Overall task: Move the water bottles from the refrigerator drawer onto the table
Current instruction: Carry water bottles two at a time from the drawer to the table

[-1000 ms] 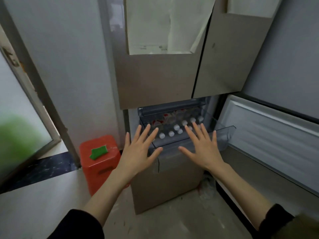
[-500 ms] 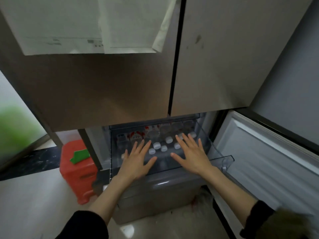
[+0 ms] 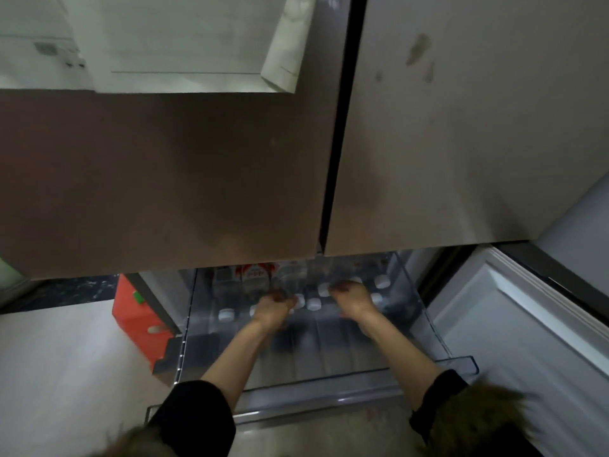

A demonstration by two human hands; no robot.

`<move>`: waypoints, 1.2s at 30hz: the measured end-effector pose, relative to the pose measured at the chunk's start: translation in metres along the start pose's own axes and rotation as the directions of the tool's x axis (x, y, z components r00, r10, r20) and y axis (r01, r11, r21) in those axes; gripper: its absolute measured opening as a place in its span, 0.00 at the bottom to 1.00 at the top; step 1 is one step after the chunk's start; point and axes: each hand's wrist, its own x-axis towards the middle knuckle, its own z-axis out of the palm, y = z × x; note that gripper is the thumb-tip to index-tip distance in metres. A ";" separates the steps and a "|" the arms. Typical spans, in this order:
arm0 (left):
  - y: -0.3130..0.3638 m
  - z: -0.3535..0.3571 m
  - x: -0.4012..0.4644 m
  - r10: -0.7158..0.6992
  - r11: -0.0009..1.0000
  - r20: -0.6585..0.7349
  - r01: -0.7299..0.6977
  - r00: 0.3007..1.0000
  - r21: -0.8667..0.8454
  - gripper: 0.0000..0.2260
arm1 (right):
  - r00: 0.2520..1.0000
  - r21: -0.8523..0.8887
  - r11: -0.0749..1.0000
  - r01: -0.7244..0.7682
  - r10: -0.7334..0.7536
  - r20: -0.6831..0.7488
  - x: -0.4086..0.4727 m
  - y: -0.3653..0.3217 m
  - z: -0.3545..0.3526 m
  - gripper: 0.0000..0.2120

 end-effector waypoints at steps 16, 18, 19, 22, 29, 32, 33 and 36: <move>0.006 0.009 0.016 -0.247 0.884 0.041 0.242 0.968 -0.400 0.09 | 0.984 0.335 0.926 -0.172 0.146 0.102 0.027 0.002 0.016 0.13; 0.002 0.002 0.013 -0.196 0.911 0.012 0.187 0.981 -0.369 0.06 | 0.983 0.350 0.920 -0.177 0.147 0.110 0.022 0.006 0.014 0.13; 0.000 -0.002 0.012 -0.167 0.933 -0.026 0.149 0.986 -0.326 0.03 | 0.983 0.349 0.920 -0.177 0.147 0.110 0.019 0.008 0.012 0.13; -0.007 -0.021 0.008 -0.098 0.990 -0.191 0.076 0.977 -0.119 0.08 | 0.988 0.285 0.947 -0.150 0.135 0.070 0.009 0.011 0.006 0.11; -0.010 -0.054 -0.037 0.253 0.954 -0.509 -0.127 0.823 0.270 0.18 | 0.991 0.044 0.997 0.070 -0.064 -0.115 -0.024 0.020 -0.016 0.25; -0.010 -0.055 -0.065 0.410 0.901 -0.545 -0.231 0.732 0.368 0.17 | 0.966 -0.037 0.984 0.175 -0.178 -0.189 -0.044 0.022 -0.025 0.18; -0.009 -0.055 -0.072 0.446 0.885 -0.543 -0.262 0.711 0.385 0.17 | 0.955 -0.039 0.976 0.213 -0.216 -0.204 -0.050 0.021 -0.026 0.17; -0.001 -0.065 -0.087 0.562 0.822 -0.531 -0.352 0.634 0.449 0.15 | 0.922 0.007 0.948 0.318 -0.307 -0.234 -0.069 0.014 -0.026 0.14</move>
